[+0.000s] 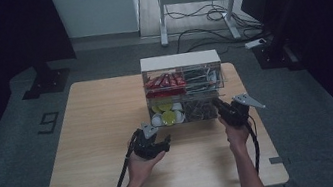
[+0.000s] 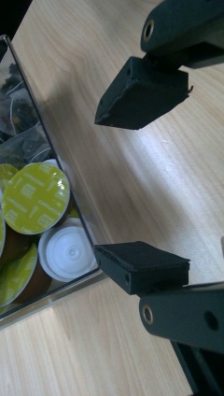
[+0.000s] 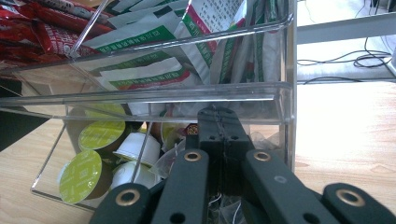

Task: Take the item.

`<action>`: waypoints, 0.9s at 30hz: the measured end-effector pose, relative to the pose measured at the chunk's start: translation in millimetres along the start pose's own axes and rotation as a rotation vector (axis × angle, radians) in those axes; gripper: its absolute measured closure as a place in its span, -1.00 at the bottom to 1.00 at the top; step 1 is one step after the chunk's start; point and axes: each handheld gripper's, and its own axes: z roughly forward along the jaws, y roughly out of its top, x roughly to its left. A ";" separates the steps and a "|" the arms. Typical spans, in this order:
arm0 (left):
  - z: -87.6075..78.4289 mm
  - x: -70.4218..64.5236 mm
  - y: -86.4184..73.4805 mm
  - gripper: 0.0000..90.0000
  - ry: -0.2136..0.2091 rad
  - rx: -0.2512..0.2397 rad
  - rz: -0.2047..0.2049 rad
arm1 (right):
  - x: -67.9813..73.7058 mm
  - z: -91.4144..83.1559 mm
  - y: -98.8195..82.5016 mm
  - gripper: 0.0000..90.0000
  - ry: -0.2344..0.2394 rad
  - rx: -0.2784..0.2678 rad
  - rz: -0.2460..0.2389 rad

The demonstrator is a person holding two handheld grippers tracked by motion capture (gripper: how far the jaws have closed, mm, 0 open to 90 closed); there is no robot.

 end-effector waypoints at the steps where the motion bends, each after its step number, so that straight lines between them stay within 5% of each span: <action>1: 0.9 -0.2 1.2 -0.28 0.002 -0.002 0.001 | -0.1 0.0 0.0 0.98 0.000 0.000 0.000; 27: 25.3 -7.5 25.7 -0.28 0.042 -0.040 0.040 | -3.5 0.2 -0.9 0.98 0.002 -0.003 0.014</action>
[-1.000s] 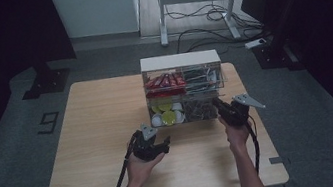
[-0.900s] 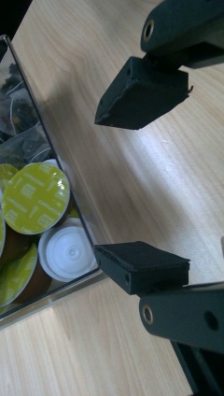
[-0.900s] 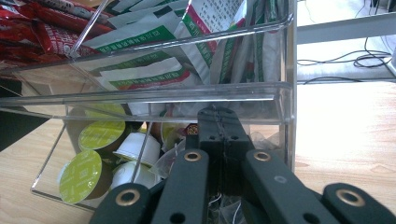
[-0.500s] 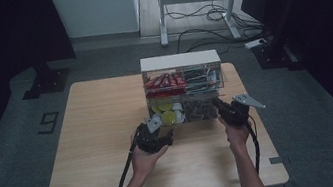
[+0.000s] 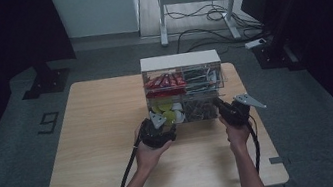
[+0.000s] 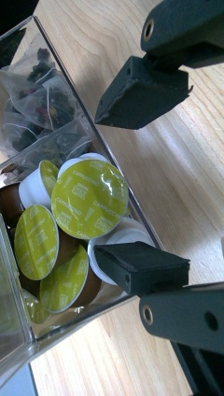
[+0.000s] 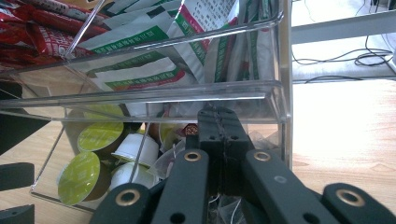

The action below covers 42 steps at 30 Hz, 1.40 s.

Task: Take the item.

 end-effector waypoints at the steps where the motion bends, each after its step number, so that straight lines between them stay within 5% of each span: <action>1: 1.1 -0.2 0.3 -0.28 -0.001 0.003 0.001 | -0.2 -0.1 0.0 0.99 0.000 0.000 0.000; 10: 10.5 -4.4 4.1 -0.29 -0.015 0.005 -0.013 | -0.5 -0.2 0.1 0.98 0.000 -0.001 0.002; 30: 28.0 -7.8 5.4 -0.26 0.038 0.020 -0.006 | -3.9 -1.8 0.6 0.98 -0.005 -0.008 0.010; 42: 28.3 -3.4 3.6 -0.06 0.057 0.007 -0.001 | -5.0 -2.0 0.4 0.98 -0.006 -0.009 0.015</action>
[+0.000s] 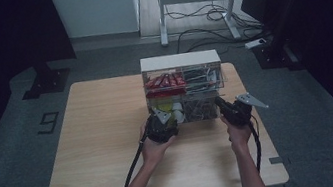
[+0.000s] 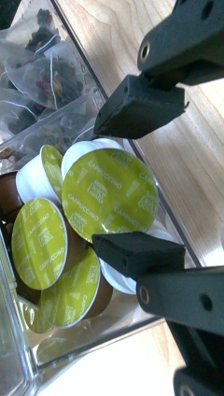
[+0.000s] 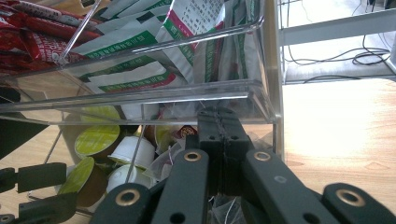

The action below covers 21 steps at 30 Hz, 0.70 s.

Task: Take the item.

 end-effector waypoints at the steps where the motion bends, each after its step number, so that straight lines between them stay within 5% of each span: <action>1: -0.2 0.6 -0.3 -0.04 -0.003 -0.001 0.000 | -0.1 0.1 -0.1 0.98 0.000 0.000 0.000; 13: -3.2 -0.1 -0.5 0.16 0.000 -0.016 0.006 | -1.1 -0.2 -0.1 0.98 -0.004 -0.001 0.002; 21: -0.8 2.1 0.6 0.01 -0.016 0.001 0.011 | -2.1 -0.5 -0.3 0.98 -0.005 -0.003 0.008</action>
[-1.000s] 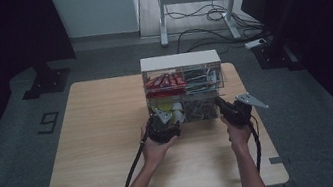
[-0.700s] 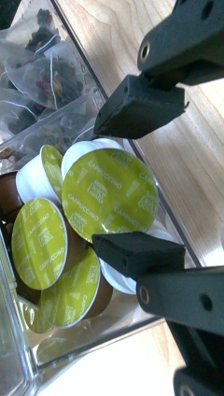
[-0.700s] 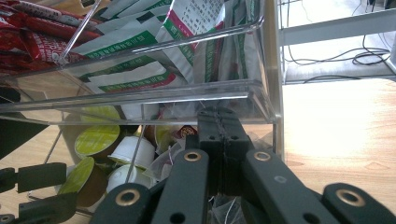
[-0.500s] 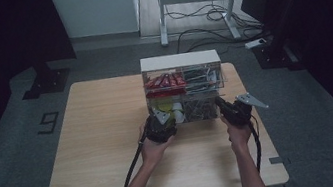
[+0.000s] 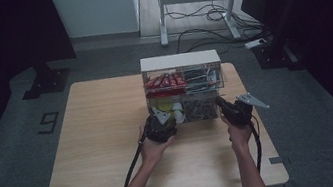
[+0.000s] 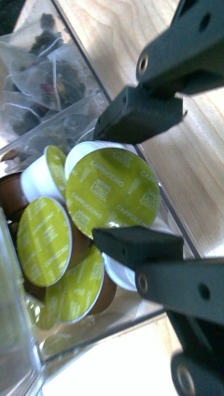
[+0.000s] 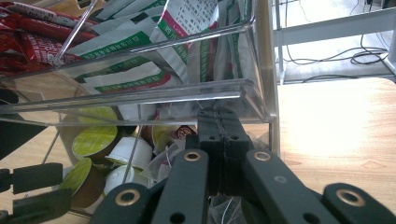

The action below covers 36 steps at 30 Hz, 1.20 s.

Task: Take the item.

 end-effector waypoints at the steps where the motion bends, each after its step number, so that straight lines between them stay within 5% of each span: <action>1: 0.6 0.5 0.0 -0.03 0.000 -0.002 0.004 | 0.0 0.1 -0.1 0.98 0.000 0.000 0.000; 14: 5.1 5.3 0.8 -0.23 -0.060 -0.021 0.014 | -0.4 1.6 -1.6 0.98 -0.001 0.006 0.000; 16: 6.7 6.5 1.3 -0.22 -0.060 -0.020 0.045 | -0.2 1.9 -1.9 0.97 -0.001 0.011 -0.001; 23: 10.3 8.4 3.9 -0.28 -0.064 -0.019 0.052 | 0.8 1.3 -1.3 0.97 0.004 0.007 0.000; 36: 14.1 9.6 3.2 -0.16 -0.054 -0.004 0.024 | -0.5 0.8 -1.2 0.97 0.002 0.004 0.004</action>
